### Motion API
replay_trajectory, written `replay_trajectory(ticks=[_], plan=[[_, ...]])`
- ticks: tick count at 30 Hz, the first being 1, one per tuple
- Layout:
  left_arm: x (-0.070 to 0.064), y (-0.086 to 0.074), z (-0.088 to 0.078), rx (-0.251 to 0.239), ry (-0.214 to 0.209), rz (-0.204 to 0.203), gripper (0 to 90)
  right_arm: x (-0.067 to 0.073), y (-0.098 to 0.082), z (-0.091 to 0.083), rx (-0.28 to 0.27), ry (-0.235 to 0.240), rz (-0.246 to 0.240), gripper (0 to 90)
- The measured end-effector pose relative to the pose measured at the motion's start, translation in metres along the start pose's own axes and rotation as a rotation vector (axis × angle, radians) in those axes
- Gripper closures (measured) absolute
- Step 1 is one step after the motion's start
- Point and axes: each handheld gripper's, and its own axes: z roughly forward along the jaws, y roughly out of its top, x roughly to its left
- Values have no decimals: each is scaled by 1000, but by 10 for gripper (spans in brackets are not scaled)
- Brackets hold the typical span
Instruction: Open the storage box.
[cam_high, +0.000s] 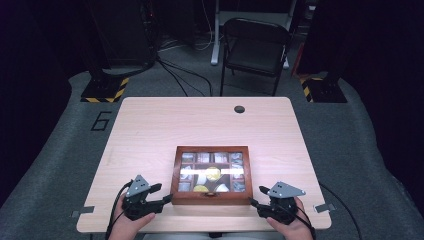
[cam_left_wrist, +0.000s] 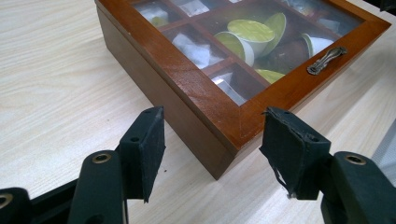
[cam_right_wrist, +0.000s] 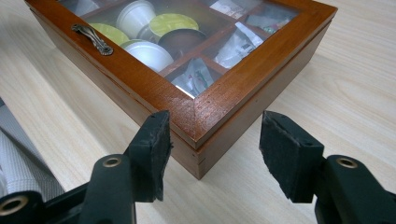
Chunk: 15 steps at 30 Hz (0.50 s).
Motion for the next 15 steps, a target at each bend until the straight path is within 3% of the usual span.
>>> replay_trajectory(ticks=[5,10,15], plan=[[-1,0,1,0,-2,1,391,0,0,1,2,13,2,428],[-3,-1,4,10,-29,-14,391,2,-2,5,16,24,-3,432],[-6,-1,6,22,-41,12,401,3,-4,11,55,30,-28,472]])
